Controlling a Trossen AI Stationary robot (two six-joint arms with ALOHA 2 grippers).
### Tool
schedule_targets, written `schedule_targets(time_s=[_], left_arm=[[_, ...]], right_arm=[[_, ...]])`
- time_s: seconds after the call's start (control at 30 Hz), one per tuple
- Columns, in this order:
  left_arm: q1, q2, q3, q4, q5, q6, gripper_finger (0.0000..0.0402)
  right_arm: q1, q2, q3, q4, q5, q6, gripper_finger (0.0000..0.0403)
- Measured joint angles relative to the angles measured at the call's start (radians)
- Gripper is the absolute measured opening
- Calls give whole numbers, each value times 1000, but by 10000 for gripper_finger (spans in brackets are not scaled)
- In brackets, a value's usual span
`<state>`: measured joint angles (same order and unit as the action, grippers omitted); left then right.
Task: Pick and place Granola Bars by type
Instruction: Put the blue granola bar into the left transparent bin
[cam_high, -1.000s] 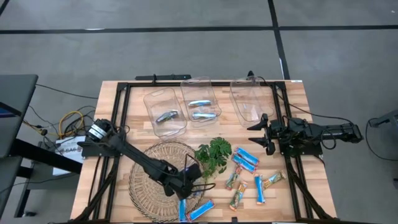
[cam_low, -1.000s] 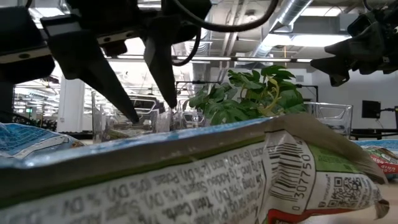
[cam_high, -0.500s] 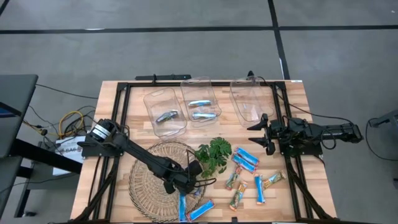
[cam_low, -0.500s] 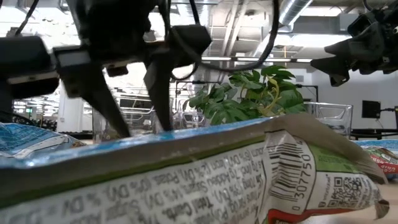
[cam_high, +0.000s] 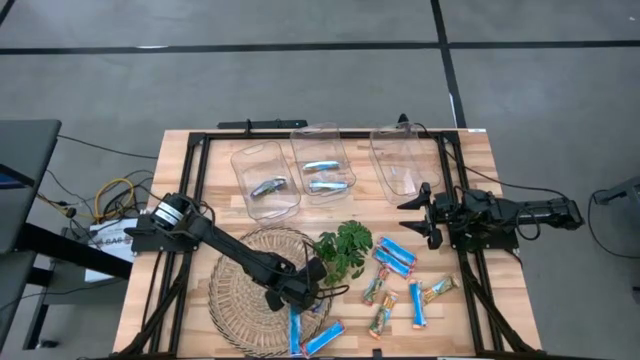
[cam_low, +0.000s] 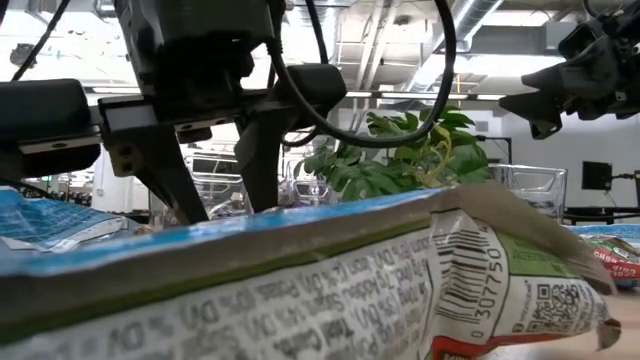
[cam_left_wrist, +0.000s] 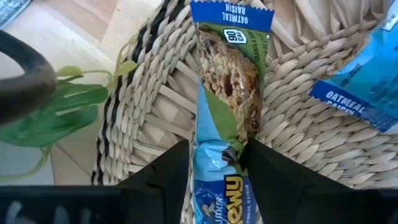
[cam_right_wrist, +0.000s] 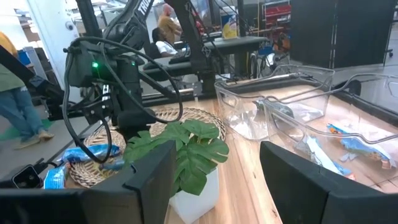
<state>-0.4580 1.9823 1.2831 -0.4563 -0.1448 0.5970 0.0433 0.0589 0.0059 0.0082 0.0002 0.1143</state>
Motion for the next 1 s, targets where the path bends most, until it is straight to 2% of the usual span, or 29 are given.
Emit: schedule_targets(time_s=[0.1, 0.33, 0.43, 0.53, 0.73, 1.0], left_arm=[[0, 0, 0, -2, 4, -28, 122], [0, 0, 0, -1, 6, -68, 30], [0, -8, -1, -2, -20, -90, 12], [-5, -41, -2, -6, -60, -111, 15], [-8, -158, -2, -12, -88, -219, 49], [-8, -336, -2, -51, -98, -346, 54]], right_arm=[[0, 0, 0, 0, 0, 0, 225], [0, 0, 0, 0, 0, 0, 225], [0, 0, 0, 0, 0, 0, 225], [0, 0, 0, 0, 0, 0, 225], [0, 0, 0, 0, 0, 0, 225], [0, 0, 0, 0, 0, 0, 225]])
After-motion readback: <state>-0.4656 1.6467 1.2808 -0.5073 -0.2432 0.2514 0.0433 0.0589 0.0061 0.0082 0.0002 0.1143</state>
